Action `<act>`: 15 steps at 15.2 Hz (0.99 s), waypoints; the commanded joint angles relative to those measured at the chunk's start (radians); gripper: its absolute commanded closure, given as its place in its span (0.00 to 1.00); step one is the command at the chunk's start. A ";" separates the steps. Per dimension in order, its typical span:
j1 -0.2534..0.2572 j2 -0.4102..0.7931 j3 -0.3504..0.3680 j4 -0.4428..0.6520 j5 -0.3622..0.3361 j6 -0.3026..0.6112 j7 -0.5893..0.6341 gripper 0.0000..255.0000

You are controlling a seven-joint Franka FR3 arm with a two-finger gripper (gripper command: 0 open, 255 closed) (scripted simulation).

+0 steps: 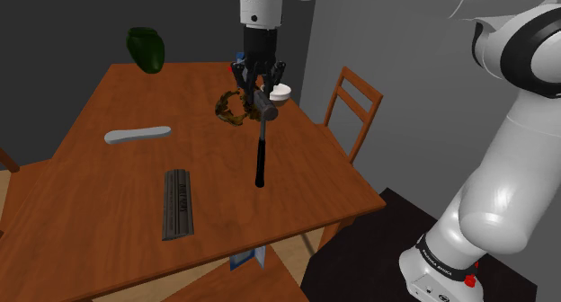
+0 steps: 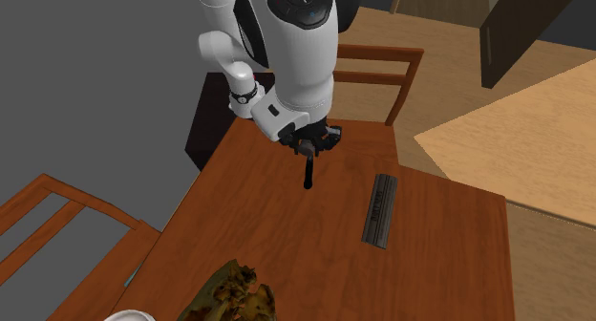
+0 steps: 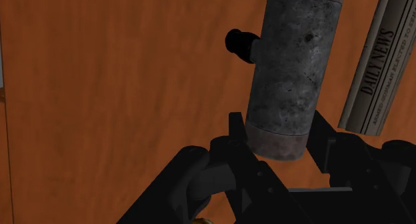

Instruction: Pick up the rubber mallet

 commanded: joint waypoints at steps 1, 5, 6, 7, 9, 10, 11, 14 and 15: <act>0.000 0.000 0.000 -0.001 0.000 0.001 0.000 1.00; 0.000 0.000 0.000 -0.001 0.000 0.001 0.000 1.00; 0.000 0.000 0.000 -0.002 0.000 0.001 -0.001 1.00; 0.000 -0.001 0.000 -0.002 0.000 0.002 -0.001 1.00; 0.001 0.004 0.001 0.017 -0.001 -0.014 0.002 1.00; 0.002 0.008 0.001 0.036 -0.003 -0.029 0.004 1.00; 0.003 0.012 0.001 0.055 -0.004 -0.044 0.006 1.00; 0.007 0.027 0.003 0.116 -0.009 -0.090 0.012 1.00; 0.009 0.033 0.004 0.137 -0.011 -0.106 0.014 1.00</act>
